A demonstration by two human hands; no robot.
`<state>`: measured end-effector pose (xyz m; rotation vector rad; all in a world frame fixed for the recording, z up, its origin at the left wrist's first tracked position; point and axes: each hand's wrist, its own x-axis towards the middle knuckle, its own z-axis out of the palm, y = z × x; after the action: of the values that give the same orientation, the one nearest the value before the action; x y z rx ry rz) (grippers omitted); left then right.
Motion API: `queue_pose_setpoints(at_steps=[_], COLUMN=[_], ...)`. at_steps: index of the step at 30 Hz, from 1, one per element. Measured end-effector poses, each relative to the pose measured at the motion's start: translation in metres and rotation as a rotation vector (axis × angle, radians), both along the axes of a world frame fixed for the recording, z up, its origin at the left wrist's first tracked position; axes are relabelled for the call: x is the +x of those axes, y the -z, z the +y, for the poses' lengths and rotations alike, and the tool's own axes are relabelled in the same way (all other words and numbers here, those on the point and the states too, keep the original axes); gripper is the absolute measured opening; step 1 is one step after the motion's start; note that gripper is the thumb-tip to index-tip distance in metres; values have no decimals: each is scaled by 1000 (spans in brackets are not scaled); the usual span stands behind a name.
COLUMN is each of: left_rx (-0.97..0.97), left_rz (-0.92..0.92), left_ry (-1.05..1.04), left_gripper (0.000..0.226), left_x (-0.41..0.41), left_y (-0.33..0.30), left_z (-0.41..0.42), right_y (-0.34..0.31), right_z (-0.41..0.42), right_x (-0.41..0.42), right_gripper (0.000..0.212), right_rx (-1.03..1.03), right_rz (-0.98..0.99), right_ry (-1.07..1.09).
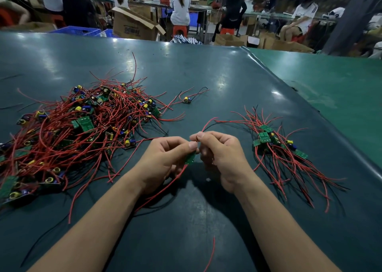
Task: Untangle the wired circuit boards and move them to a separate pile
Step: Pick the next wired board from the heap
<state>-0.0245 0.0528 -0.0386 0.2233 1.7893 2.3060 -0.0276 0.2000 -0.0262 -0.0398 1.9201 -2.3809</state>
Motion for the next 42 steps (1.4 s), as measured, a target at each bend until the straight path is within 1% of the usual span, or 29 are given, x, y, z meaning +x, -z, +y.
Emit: queue_pose_setpoints(at_steps=[4, 7, 9, 11, 13, 16, 17, 19, 20, 21, 23, 25, 27, 30, 33, 35, 38, 40, 42], left_rx=[15, 7, -37, -68, -61, -70, -84, -123, -140, -150, -156, -136, -103, -107, -114, -122, -114, -114, -132], left_rz=[4, 15, 39, 52, 50, 58, 65, 91, 99, 103, 97, 72, 44, 33, 26, 14, -7, -3, 14], left_ry=[-9, -31, -44, -47, -42, -19, -9, -3, 0, 5, 22, 50, 88, 145, 163, 163, 169, 175, 182], left_gripper=[15, 11, 14, 17, 16, 16, 16, 22, 27, 30, 29, 21, 16, 22, 24, 26, 17, 17, 19], left_x=[-1, -1, -1, 0, 0, 0, 0, 0, 0, -1, -1, -1, 0, 2, 3, 3, 4, 5, 5], left_y=[2, 2, 3, 3, 2, -1, -1, 0, 0, 1, 1, 0, -1, -1, -4, -6, -7, -8, -9], left_z=[0, 0, 2, 2, 1, 1, 2, 2, 1, 1, 0, 0, -2, -3, -5, -6, -6, -5, -5], right_y=[2, 1, 2, 2, 3, 6, 8, 13, 15, 17, 18, 15, 12, 9, 6, 3, -1, -1, 1], right_z=[-1, 2, 5, 7, 7, 11, 13, 13, 12, 11, 11, 13, 18, 22, 25, 27, 30, 29, 29], right_x=[0, 0, 0, -1, -3, -9, -11, -15, -16, -17, -18, -17, -18, -17, -17, -16, -14, -14, -16], right_gripper=[30, 18, 15, 17, 20, 21, 21, 24, 26, 26, 24, 24, 30, 36, 32, 28, 25, 27, 35], right_rx=[-4, -17, 31, 47, 17, -35, 23, 242, 299, 307, 248, 96, -23, -24, 18, -23, -123, -103, -49], right_rz=[-17, -14, 1, 4, -7, -3, 29, 116, 137, 140, 124, 78, 43, 44, 53, 33, -20, -38, -56], right_ry=[-29, -82, -94, -87, -52, 97, 165, 294, 335, 354, 327, 244, 140, 89, 84, 51, 5, 16, 53])
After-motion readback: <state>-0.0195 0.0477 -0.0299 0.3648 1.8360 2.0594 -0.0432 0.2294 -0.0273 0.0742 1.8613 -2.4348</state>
